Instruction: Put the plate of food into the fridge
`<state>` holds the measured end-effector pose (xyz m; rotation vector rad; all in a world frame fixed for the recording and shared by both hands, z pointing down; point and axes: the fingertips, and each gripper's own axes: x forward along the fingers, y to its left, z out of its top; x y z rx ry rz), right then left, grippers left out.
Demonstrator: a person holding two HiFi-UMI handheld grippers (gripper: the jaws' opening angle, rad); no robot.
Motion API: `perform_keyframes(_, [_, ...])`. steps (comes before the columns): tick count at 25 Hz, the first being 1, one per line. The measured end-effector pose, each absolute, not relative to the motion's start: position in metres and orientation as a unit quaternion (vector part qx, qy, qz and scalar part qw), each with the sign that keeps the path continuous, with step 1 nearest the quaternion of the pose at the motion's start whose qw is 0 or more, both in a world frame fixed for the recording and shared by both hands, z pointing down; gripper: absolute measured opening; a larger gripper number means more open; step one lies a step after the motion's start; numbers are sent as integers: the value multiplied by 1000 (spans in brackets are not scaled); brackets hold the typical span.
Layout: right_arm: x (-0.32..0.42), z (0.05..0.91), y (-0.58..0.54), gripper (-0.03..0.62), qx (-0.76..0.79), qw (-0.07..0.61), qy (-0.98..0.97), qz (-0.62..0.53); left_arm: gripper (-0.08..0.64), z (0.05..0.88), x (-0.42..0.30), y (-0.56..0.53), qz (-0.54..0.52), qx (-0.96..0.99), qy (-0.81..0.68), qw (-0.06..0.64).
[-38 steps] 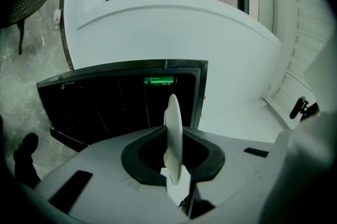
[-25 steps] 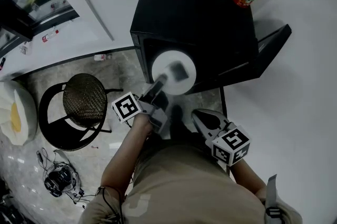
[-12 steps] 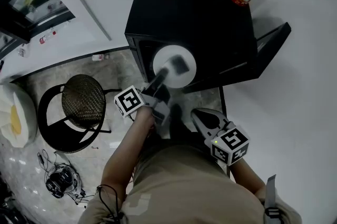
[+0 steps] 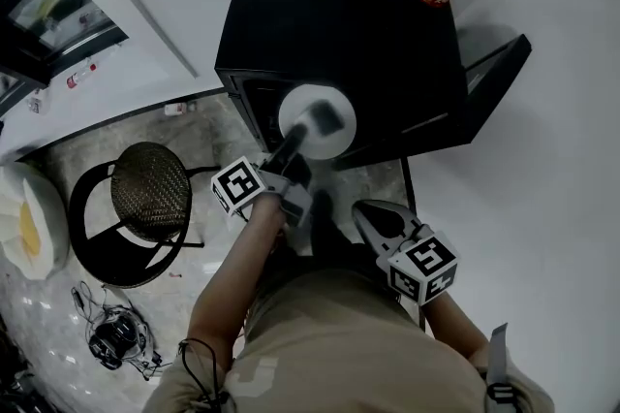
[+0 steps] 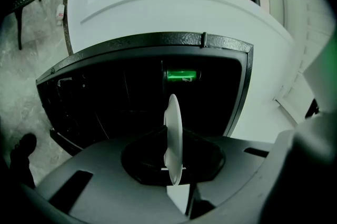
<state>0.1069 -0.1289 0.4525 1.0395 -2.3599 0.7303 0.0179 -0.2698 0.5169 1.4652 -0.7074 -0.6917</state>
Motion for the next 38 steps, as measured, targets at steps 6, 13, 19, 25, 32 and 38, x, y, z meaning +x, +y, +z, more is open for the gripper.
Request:
perform_keyframes(6, [108,454,-132,23,376,226,-858,268,35,516,23,-275,-315,633,-302,640])
perform_keyframes(13, [112,457,-137,23,374,224,-858,273,35,517,31,-278,-322,626,-293,647])
perform_keyframes(19, [116,460,-141,23,372,222,-857,278,35,516,33,-288,-330,622,-294,646])
perform_keyframes(25, [116,461,-145,23,367,221,-859,280,35,517,35,-295,-338,612,-296,651])
perform_keyframes(32, [115,474,-149,23,355,238,-861,277,35,520,41,-304,-341,608,-294,654])
perform_keyframes(38, [114,475,-157,23,345,246,-866,265,35,521,47,-311,-342,608,-295,653])
